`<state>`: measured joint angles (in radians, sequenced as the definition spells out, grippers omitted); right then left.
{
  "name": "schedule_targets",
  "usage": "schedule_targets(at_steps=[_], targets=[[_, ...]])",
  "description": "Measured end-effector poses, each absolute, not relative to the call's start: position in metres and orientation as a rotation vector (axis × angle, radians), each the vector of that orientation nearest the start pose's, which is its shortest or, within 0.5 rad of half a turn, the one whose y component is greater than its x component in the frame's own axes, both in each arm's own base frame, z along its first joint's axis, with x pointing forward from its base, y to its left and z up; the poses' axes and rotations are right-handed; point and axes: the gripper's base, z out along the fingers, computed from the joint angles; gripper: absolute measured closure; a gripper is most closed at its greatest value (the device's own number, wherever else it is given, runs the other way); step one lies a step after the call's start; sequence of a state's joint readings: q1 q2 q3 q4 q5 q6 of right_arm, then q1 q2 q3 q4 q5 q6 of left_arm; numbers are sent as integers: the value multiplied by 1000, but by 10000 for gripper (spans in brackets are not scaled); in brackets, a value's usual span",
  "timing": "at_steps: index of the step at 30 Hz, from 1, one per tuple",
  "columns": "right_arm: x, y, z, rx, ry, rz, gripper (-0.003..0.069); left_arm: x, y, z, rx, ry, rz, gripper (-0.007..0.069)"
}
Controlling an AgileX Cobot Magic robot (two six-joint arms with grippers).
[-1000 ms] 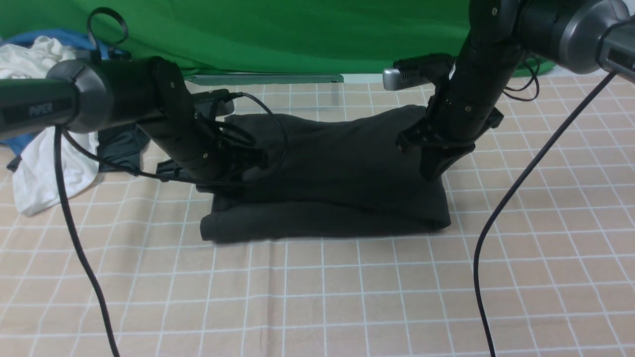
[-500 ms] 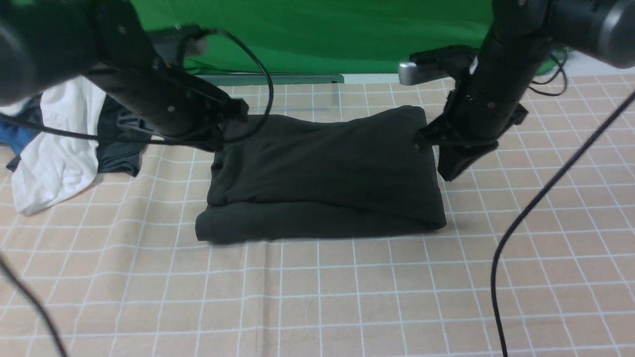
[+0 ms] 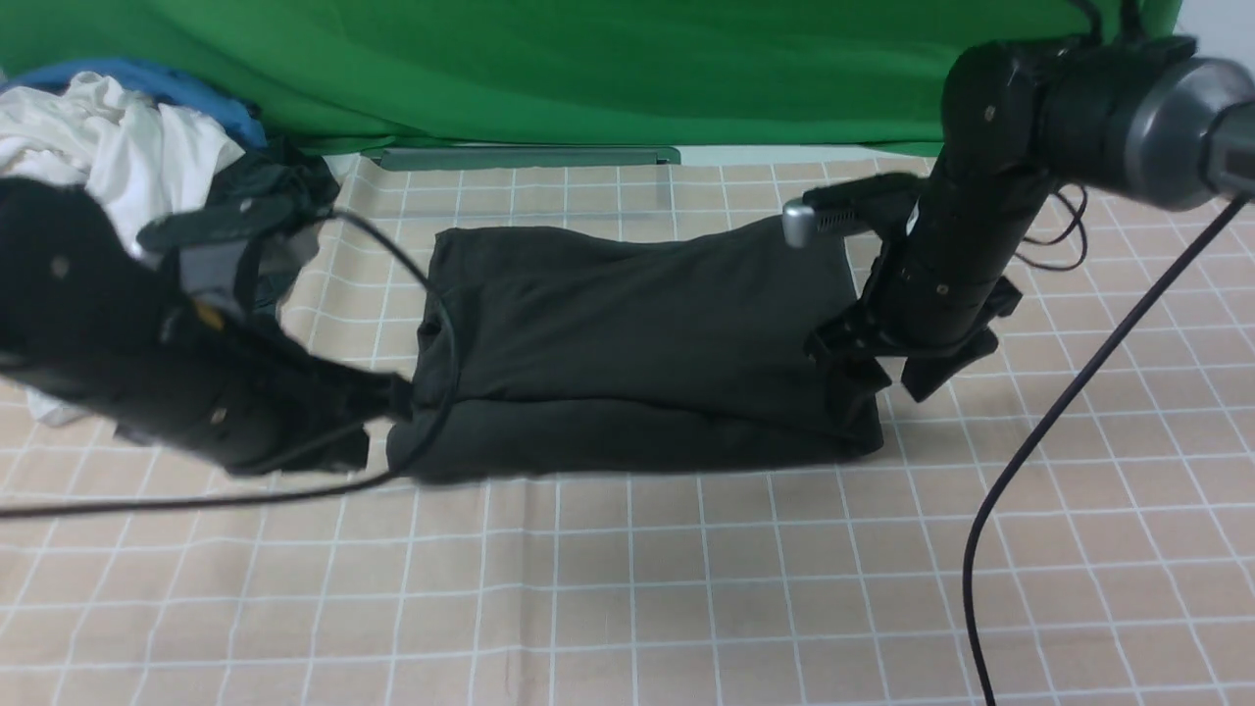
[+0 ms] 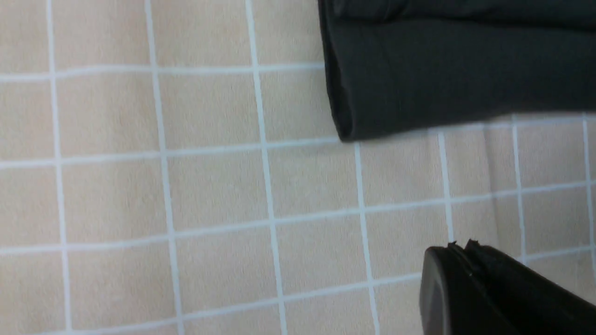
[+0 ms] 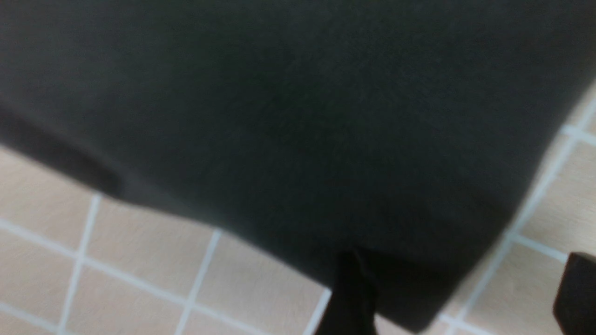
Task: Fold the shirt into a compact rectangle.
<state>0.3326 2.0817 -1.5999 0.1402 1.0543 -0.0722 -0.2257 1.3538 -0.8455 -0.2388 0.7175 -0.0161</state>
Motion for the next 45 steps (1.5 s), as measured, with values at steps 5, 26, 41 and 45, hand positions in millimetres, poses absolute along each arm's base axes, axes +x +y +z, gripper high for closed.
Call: schedule_targets(at_steps=[5,26,41,45], targets=[[398,151,172,-503,3010,234,219,226,-67,252,83,2672,-353,606],[361,135,195,-622,3085,170,599,184,-59,304,92,2463,-421,606],[329,114,274,-613,2923,29,538,171,-59,307,98,2492,-457,606],[295,102,348,-548,2647,78,618,163,-58,314,103,2457,-464,606]])
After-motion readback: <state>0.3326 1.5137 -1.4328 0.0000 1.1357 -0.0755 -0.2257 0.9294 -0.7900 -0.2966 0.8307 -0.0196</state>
